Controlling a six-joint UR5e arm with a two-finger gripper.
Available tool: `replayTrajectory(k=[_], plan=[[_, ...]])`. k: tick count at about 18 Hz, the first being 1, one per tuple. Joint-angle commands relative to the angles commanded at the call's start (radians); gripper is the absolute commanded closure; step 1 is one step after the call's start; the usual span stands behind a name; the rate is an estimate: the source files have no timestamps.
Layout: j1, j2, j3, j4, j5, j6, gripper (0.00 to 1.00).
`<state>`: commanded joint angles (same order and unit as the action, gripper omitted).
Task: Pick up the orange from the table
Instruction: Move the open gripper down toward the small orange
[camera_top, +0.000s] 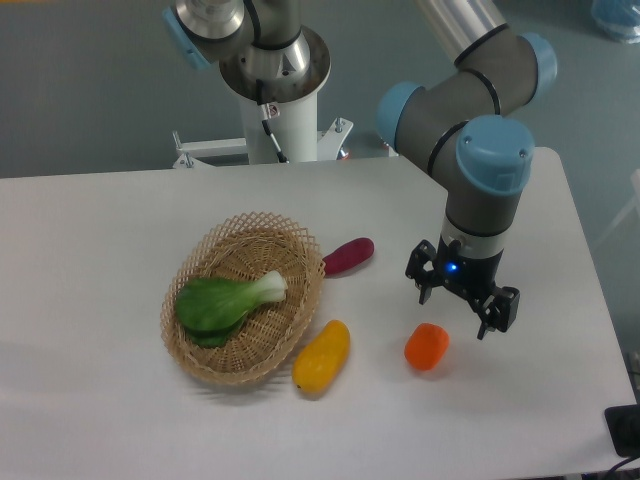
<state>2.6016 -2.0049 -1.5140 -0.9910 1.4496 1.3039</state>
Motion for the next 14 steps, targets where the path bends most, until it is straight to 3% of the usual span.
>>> replayTrajectory(k=[14], plan=[[-0.012, -0.02, -0.023, 0.008, 0.002, -0.087, 0.0]])
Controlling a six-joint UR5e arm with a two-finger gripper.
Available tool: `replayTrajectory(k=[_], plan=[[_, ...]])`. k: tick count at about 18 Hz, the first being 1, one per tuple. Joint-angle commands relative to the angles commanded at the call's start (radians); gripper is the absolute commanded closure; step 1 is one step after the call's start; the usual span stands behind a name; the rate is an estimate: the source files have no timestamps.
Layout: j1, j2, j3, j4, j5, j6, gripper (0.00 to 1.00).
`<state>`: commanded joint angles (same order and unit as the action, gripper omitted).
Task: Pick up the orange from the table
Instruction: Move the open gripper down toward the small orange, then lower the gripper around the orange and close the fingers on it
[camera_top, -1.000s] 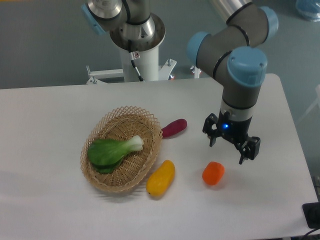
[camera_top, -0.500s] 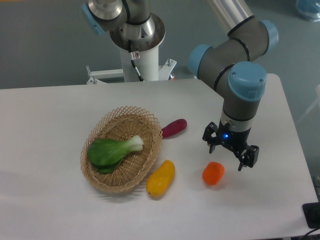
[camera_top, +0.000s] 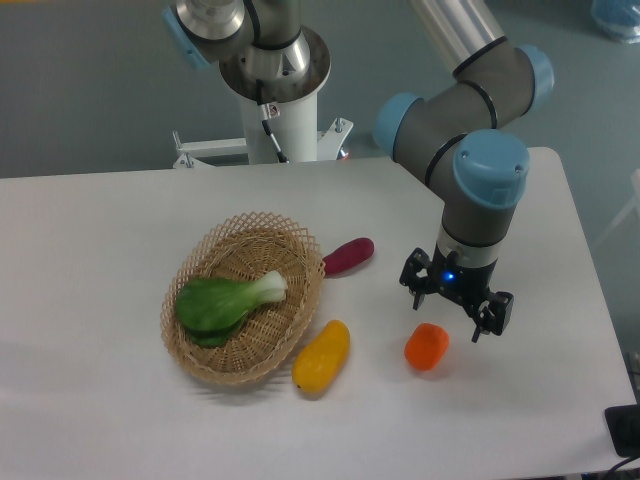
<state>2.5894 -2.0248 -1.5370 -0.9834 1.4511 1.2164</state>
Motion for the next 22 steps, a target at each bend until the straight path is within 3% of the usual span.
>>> replayTrajectory(k=[3, 6, 9, 18, 22], plan=[[0.0, -0.021, 0.001, 0.0, 0.003, 0.018, 0.0], [-0.011, -0.034, -0.003, 0.0, 0.074, 0.153, 0.0], [-0.031, -0.06, -0.005, 0.009, 0.081, 0.15, 0.0], [-0.051, -0.106, -0.052, 0.127, 0.115, 0.146, 0.0], [-0.052, -0.111, -0.078, 0.143, 0.156, 0.14, 0.0]])
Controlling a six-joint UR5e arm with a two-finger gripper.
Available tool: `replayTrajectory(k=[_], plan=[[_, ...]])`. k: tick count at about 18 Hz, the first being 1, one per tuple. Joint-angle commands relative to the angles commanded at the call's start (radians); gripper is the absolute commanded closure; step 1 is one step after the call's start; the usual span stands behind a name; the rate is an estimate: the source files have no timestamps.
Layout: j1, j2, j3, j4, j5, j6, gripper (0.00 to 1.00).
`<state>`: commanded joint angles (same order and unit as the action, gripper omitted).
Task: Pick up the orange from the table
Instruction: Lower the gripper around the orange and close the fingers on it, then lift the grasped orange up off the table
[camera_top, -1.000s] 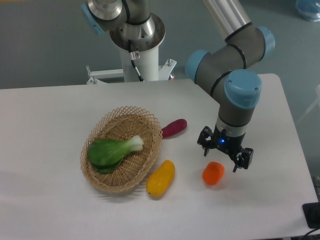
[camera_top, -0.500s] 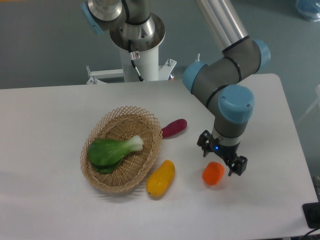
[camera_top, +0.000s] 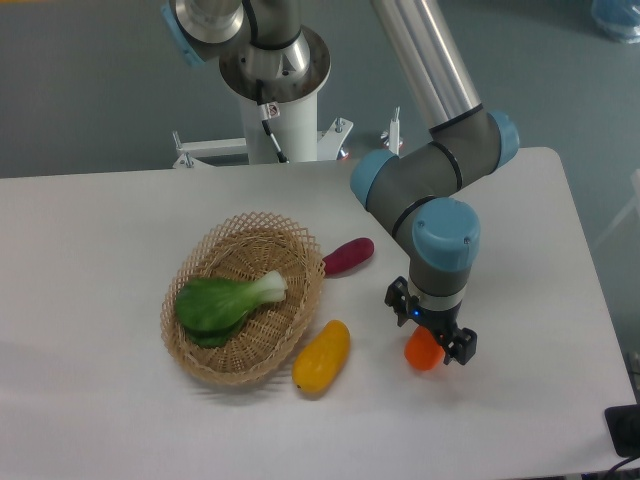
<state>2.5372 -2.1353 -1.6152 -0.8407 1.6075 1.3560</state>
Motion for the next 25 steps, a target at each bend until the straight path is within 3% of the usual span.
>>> replayTrajectory(k=[3, 8, 9, 19, 25], plan=[[-0.002, -0.006, -0.002, 0.008, 0.003, 0.0, 0.03], [0.0, 0.0, 0.005, 0.003, 0.002, -0.003, 0.48], [0.0, 0.002, 0.005, 0.003, 0.0, -0.005, 0.52], [0.002, 0.012, 0.037, 0.002, -0.017, -0.02, 0.59], [0.047, 0.115, 0.07, -0.043, -0.245, -0.117, 0.59]])
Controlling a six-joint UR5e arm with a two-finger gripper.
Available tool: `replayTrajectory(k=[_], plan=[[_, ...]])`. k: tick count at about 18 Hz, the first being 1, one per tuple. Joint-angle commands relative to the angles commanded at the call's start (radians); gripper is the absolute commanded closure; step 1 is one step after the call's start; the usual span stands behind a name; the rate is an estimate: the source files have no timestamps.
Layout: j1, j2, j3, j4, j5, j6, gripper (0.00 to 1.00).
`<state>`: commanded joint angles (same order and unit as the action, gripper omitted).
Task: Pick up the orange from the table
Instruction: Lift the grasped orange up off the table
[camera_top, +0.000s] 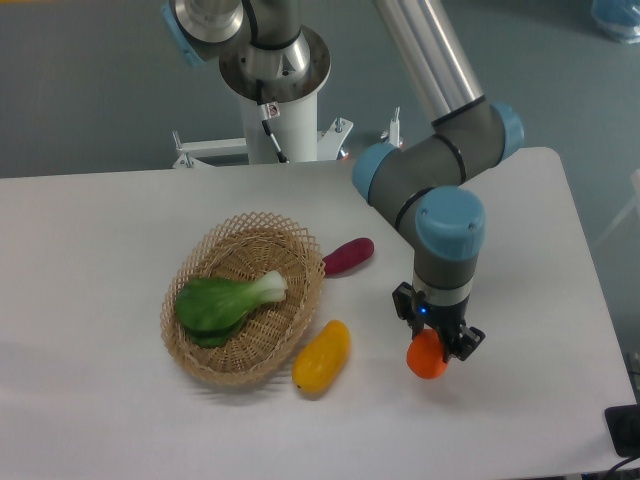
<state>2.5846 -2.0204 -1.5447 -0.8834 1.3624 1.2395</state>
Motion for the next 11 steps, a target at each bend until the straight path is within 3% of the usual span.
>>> replayTrajectory(k=[4, 11], plan=[[0.025, 0.054, 0.038, -0.017, -0.159, -0.1, 0.59], [0.022, 0.118, 0.129, -0.091, -0.206, -0.132, 0.59]])
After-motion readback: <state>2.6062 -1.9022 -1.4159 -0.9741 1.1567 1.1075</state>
